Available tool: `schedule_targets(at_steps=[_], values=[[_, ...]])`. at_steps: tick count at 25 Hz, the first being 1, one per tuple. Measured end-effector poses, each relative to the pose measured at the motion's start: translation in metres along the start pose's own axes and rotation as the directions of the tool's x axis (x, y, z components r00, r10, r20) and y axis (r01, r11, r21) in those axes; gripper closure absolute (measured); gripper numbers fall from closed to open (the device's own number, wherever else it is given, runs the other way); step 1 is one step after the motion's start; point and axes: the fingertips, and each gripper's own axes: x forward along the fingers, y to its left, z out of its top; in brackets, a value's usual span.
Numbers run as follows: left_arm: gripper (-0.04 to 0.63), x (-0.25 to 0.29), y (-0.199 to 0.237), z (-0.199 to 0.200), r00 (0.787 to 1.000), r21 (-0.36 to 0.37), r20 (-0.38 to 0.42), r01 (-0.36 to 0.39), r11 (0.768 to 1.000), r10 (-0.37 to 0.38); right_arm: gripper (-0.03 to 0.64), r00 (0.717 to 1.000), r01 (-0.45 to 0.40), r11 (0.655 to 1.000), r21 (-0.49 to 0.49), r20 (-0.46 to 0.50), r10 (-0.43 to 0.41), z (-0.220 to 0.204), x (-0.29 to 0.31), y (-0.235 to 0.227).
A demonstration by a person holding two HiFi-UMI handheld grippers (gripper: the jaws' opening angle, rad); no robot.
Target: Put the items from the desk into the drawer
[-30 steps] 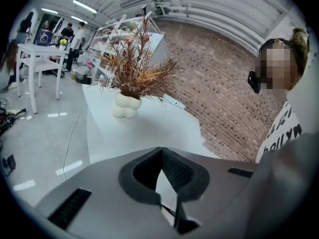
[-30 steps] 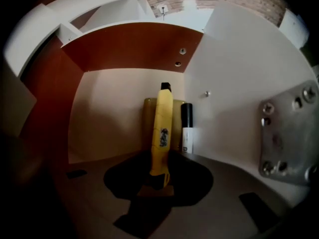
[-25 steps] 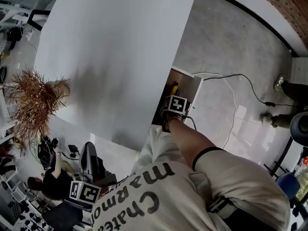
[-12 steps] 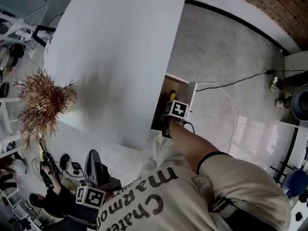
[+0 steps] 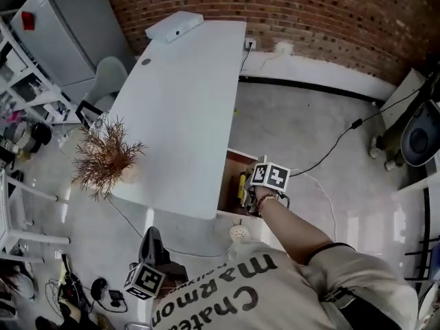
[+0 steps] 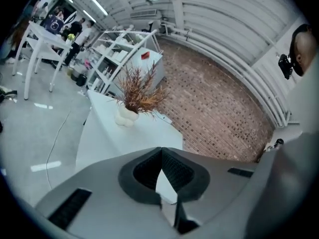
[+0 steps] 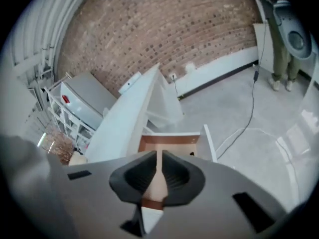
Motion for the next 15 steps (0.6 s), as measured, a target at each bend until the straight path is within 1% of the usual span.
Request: schedule_targets(at_steps=[2,4,6,8,10,12,13,15], values=[[0.594,-0.025,-0.006,0.011,0.999,0.005,0.033,0.035,0.999,-0.035,0.593,0.994,-0.048,0.999,-0.004,0.095,0.048,0.007,-0.044,0.023],[0.594,-0.056,-0.011,0.02,0.996,0.021,0.06,0.061,0.998,-0.062,0.612,0.978,-0.112,0.994,-0.015,0.174,0.113,0.002,-0.089,0.047],[0.594,-0.09,-0.017,0.024,0.993,0.055,0.076,0.089,0.995,-0.093,0.613,0.953,-0.189,0.982,-0.017,0.239,0.187,-0.012,-0.132,0.067],[0.595,-0.123,-0.023,0.026,0.988,0.088,0.094,0.116,0.989,-0.125,0.614,0.92,-0.273,0.962,-0.026,0.285,0.269,-0.033,-0.172,0.085],[0.594,-0.151,-0.029,0.032,0.979,0.12,0.123,0.145,0.982,-0.159,0.614,0.875,-0.372,0.927,-0.049,0.315,0.368,-0.05,-0.208,0.109],[0.594,-0.177,-0.036,0.039,0.972,0.159,0.147,0.162,0.974,-0.186,0.614,0.82,-0.47,0.878,-0.088,0.326,0.471,-0.068,-0.244,0.138],[0.594,-0.19,-0.038,0.041,0.968,0.176,0.156,0.167,0.97,-0.195,0.614,0.796,-0.503,0.856,-0.121,0.321,0.514,-0.078,-0.262,0.153],[0.594,-0.213,-0.042,0.045,0.963,0.201,0.168,0.178,0.963,-0.212,0.614,0.762,-0.53,0.816,-0.228,0.294,0.577,-0.099,-0.296,0.182]])
